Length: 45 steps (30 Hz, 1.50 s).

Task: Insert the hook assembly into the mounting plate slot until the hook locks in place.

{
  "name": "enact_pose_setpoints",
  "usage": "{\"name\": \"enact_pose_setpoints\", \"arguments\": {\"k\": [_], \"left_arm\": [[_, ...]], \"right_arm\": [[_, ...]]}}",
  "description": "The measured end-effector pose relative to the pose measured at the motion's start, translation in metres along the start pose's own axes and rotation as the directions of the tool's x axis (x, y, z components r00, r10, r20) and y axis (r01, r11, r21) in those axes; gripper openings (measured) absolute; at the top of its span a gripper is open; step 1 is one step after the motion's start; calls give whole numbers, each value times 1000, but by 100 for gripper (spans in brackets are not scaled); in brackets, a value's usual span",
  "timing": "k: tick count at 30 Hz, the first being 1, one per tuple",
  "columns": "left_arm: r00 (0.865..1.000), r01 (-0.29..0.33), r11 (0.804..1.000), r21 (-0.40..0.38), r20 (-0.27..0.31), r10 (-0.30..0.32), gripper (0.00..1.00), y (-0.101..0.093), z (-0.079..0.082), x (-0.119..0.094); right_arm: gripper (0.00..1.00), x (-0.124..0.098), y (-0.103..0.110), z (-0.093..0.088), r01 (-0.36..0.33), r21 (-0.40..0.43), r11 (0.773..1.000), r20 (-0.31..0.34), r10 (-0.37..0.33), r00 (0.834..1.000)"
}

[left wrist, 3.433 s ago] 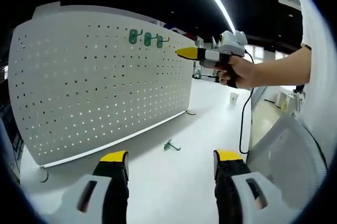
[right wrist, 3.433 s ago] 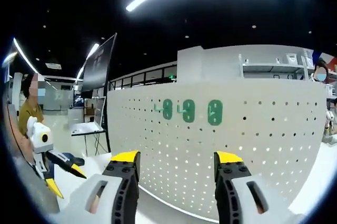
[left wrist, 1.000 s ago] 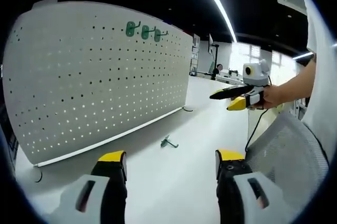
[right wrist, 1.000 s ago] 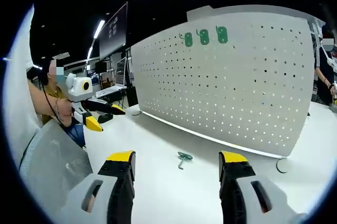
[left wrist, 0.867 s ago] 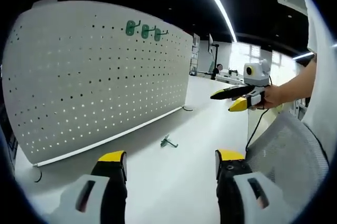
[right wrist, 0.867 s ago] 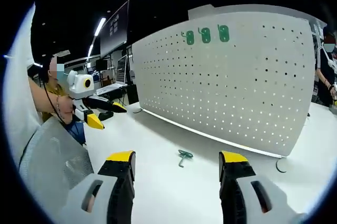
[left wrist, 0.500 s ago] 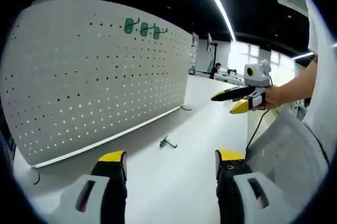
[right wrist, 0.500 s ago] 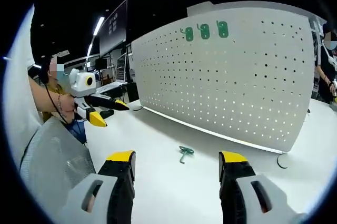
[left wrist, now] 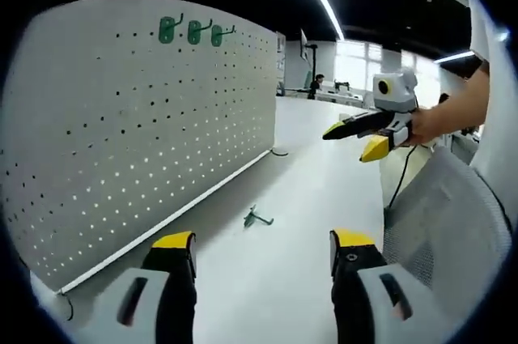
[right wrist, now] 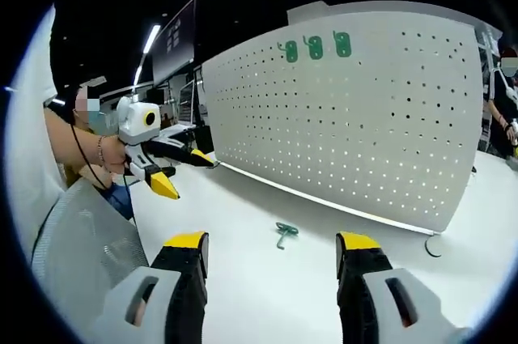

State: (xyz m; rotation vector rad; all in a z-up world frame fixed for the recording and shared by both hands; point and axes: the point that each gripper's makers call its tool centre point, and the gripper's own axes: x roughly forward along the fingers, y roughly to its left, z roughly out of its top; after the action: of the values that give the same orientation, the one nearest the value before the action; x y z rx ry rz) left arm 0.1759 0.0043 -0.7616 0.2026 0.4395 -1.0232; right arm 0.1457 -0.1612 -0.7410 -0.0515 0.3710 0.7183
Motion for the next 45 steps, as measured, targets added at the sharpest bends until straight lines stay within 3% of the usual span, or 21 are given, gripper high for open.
{"name": "enact_pose_setpoints", "arguments": {"k": [16,24,31,40,45], "left_arm": [[986,125,991,51,-119,-118,69,8,-6,39],[966,168,982,82,-213,-147,70,11,-24,57],[956,195,977,90,-239,-168,70,13,-24,66],[933,249,959,133,-298,-201,69,9,-29,80],[927,262,959,107,-306,-219,69,9,-27,88]], "right_arm": [[62,0,0,-5,2,16,1000,-5,-2,1000],[62,0,1,-6,-3,8,1000,-16,3,1000],[62,0,3,-4,-11,13,1000,-15,11,1000],[62,0,4,-3,-17,6,1000,-24,17,1000],[62,-1,5,-3,-19,8,1000,-23,19,1000]]}}
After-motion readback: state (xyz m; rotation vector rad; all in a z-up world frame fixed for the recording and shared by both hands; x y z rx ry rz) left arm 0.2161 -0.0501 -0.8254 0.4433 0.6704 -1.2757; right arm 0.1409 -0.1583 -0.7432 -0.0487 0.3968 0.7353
